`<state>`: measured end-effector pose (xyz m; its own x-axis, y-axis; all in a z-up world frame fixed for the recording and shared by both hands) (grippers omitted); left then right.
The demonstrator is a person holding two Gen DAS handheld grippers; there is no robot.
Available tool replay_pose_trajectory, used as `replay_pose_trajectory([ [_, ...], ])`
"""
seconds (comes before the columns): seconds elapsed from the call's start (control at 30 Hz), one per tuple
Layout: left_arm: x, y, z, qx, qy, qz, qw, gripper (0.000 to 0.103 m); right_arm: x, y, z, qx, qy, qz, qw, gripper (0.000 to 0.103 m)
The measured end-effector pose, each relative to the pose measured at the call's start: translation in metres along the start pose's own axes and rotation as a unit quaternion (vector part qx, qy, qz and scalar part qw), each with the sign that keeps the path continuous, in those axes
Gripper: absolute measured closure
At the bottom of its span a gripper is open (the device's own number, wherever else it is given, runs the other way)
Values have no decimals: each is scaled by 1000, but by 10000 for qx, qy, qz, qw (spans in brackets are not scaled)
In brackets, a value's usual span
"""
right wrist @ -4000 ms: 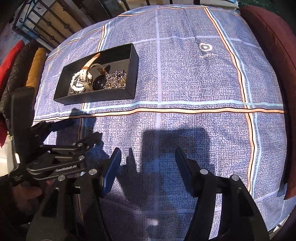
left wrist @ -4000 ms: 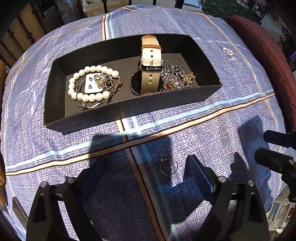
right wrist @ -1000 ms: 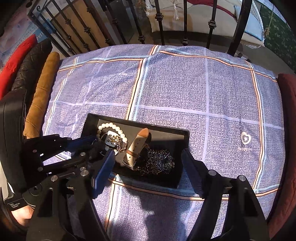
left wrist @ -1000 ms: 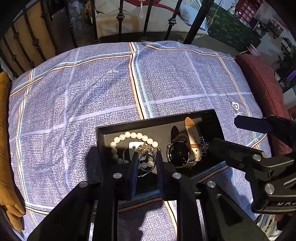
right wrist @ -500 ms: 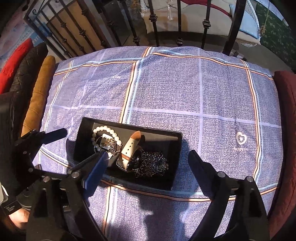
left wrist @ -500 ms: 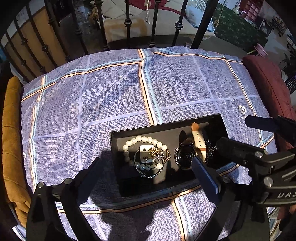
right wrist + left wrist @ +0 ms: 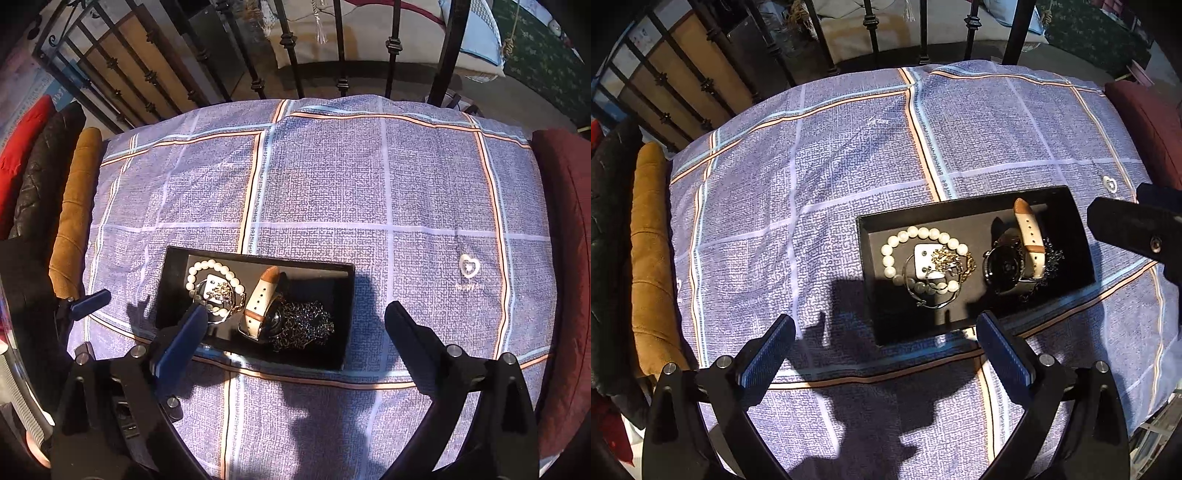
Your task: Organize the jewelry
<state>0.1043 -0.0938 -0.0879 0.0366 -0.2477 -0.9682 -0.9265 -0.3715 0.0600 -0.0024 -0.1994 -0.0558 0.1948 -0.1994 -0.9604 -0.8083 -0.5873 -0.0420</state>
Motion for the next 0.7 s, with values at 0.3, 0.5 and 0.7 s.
replay_pose_trajectory([
  [0.3, -12, 13, -8, -38, 45, 364, 9993, 7, -11, -5, 2, -95, 17, 128, 9999, 8],
  [0.5, -19, 13, -13, -45, 83, 269, 9996, 7, -23, -9, -3, -170, 145, 170, 9996, 8],
  [0.7, -26, 9, -15, -73, 180, 182, 9996, 7, -31, -9, -6, -189, 226, 187, 9994, 8],
])
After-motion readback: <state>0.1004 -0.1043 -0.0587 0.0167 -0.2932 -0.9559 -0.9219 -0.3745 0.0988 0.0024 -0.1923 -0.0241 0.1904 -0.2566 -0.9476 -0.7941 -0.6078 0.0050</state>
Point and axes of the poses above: each gripper's, at about its wrist camera, not at the fingertips, and x roughly the way its jaws point, y to its right, z to its underside, the point moved 6 cm from there along x, roughly the way its jaws point, and after that the axes turned 7 degrees about z, right-handed, at the moved point
